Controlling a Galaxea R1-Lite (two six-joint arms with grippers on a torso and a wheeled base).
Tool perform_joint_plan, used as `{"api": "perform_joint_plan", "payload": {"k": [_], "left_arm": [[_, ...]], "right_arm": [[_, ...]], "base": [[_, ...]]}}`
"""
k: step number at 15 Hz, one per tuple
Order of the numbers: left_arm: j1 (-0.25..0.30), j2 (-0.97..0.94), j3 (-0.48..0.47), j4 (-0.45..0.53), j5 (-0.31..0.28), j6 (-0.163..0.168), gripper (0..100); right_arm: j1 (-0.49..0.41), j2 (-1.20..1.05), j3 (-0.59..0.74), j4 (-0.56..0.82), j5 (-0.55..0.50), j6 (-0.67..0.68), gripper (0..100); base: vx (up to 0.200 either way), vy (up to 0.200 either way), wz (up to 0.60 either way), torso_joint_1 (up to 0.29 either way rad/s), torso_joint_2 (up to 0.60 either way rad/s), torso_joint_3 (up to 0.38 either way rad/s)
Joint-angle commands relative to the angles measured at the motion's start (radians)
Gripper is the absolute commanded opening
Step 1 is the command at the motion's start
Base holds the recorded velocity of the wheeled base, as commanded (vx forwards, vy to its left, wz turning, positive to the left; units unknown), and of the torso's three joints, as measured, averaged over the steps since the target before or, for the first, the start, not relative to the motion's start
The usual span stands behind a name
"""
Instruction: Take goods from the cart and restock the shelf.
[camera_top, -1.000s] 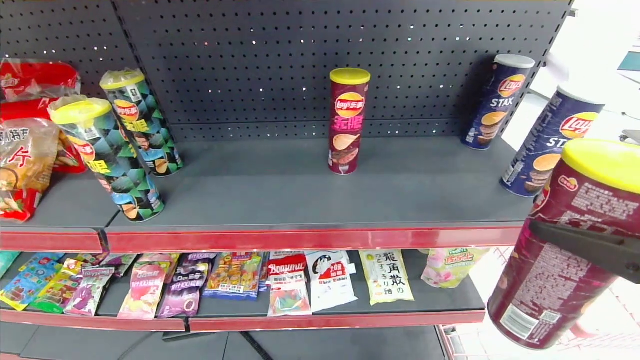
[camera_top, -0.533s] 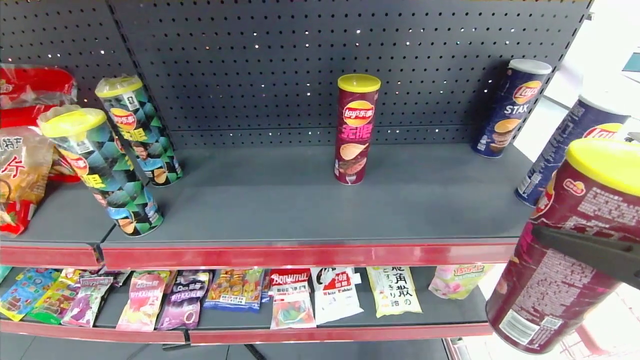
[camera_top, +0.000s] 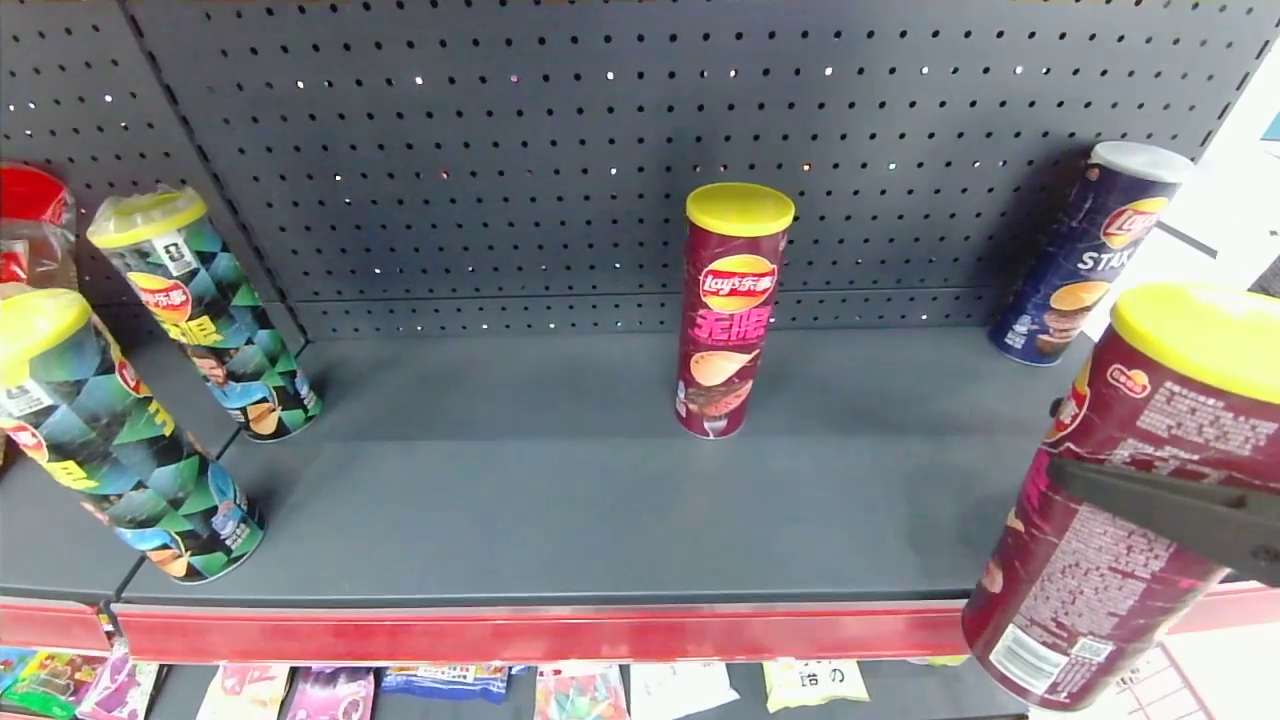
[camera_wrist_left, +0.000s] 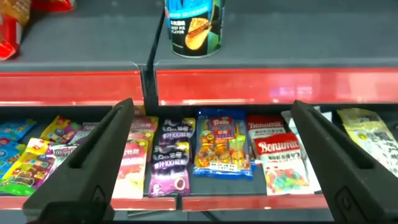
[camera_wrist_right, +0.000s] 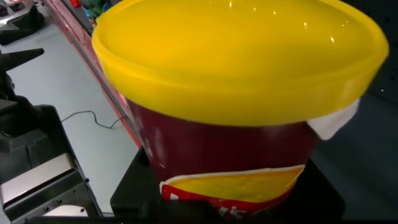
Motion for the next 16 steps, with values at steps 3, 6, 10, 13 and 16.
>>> {"api": "perform_joint_plan", "payload": {"k": [3,6,10,13,16], "left_arm": [[0.000,0.001,0.001,0.000,0.001,-0.002,100],[-0.002,0.012,-0.001,0.002,-0.001,-0.001,100],[-0.005,0.021,-0.014,-0.006,-0.104,0.050,100],[-0.042,0.490,-0.492,-0.009,-0.237,0.027,100],[-0.169,0.754,-0.613,-0.040,-0.470,0.053,100]], "right_arm": [[0.001,0.009,-0.006,-0.001,0.001,0.000,0],[-0.001,0.025,-0.014,-0.018,0.001,0.003,0],[-0.004,0.091,-0.098,-0.025,-0.005,0.009,0],[-0.001,0.141,-0.113,-0.041,-0.003,0.006,0],[-0.005,0.147,-0.124,-0.071,-0.005,0.009,0]], "base": [[0.000,0.000,0.00,0.000,0.00,0.000],[0.000,0.000,0.00,0.000,0.00,0.000],[0.000,0.000,0.00,0.000,0.00,0.000],[0.000,0.000,0.00,0.000,0.00,0.000],[0.000,0.000,0.00,0.000,0.00,0.000]]}}
